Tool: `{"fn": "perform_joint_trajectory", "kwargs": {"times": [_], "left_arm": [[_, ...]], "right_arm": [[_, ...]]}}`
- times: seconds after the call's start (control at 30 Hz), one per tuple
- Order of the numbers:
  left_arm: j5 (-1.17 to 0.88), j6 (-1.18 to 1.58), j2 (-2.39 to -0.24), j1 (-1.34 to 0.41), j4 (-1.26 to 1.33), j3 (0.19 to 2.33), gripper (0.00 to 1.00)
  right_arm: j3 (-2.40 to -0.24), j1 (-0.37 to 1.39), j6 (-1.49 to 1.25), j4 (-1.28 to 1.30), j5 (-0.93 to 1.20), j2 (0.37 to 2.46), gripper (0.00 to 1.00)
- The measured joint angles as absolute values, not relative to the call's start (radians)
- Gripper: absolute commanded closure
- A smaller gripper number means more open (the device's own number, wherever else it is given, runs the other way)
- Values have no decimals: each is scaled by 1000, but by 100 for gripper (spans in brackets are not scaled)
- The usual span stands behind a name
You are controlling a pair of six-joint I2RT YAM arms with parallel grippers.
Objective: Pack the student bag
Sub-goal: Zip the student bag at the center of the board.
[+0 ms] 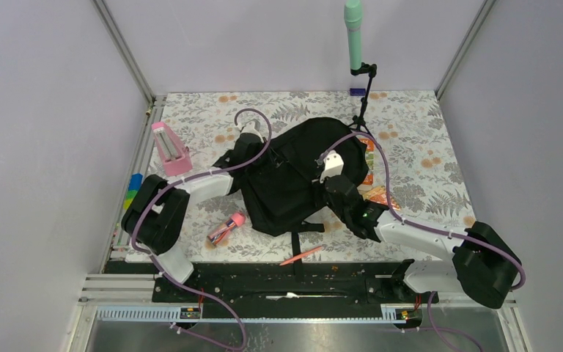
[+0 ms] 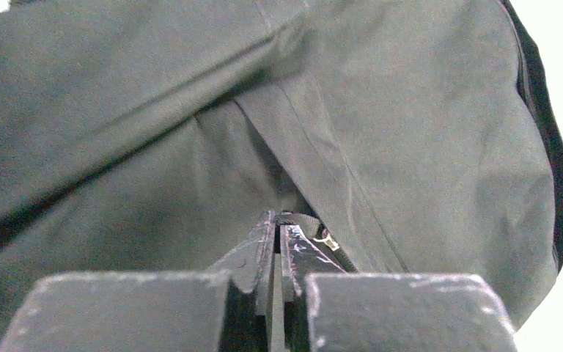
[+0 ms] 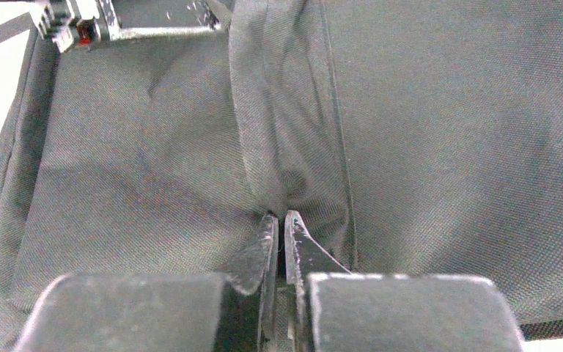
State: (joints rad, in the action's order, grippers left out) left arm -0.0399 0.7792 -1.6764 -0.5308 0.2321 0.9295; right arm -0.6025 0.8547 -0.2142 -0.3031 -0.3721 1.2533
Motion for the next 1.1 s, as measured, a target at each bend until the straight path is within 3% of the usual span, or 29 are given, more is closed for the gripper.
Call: {"fn": "perform_joint_trajectory", "kwargs": {"times": [0.4,1.1], "left_arm": [[68,780,-1750,-474,171,1016,100],[87,768,-1822,-451,84,1122,100]], "right_arm": [[-597,855,-235,-286,-367,1237,100],[-579,852,-251,-305,-320,1198,100]]}}
